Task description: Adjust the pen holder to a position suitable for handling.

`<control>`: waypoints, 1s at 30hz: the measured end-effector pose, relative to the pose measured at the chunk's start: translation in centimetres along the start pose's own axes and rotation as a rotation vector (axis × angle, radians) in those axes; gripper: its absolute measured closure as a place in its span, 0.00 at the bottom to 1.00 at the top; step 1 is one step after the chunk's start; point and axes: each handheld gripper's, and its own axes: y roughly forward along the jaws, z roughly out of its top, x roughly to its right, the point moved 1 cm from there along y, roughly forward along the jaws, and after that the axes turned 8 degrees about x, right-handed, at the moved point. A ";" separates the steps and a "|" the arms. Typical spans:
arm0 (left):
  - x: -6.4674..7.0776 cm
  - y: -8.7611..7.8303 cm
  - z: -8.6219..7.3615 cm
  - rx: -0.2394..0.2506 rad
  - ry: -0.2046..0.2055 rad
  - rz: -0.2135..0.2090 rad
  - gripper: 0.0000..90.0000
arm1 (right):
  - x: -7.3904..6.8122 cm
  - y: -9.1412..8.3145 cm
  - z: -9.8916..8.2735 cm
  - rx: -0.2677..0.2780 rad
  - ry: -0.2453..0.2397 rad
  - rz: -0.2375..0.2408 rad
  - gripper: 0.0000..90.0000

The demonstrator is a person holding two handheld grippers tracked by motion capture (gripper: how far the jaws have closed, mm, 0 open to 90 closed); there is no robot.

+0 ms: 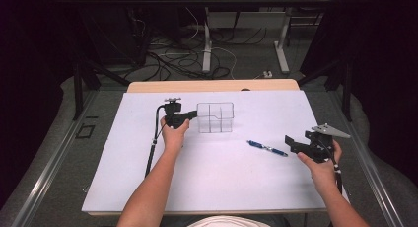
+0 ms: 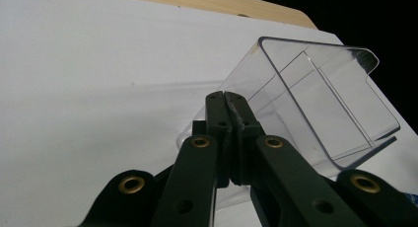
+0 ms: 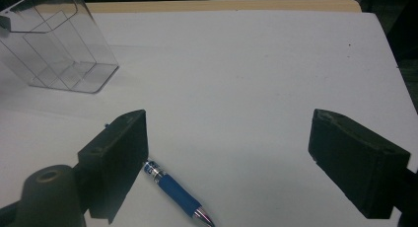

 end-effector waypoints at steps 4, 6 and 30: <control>0.1 0.2 0.0 0.006 0.005 -0.002 1.00 | 0.0 0.0 0.0 0.000 -0.002 0.000 0.17; 0.0 0.2 0.0 0.004 0.010 -0.002 1.00 | 0.0 0.0 0.0 -0.005 0.000 0.000 0.17; 0.2 -4.0 1.2 0.044 0.056 0.034 0.75 | -0.1 -0.3 0.3 0.008 -0.031 0.001 0.18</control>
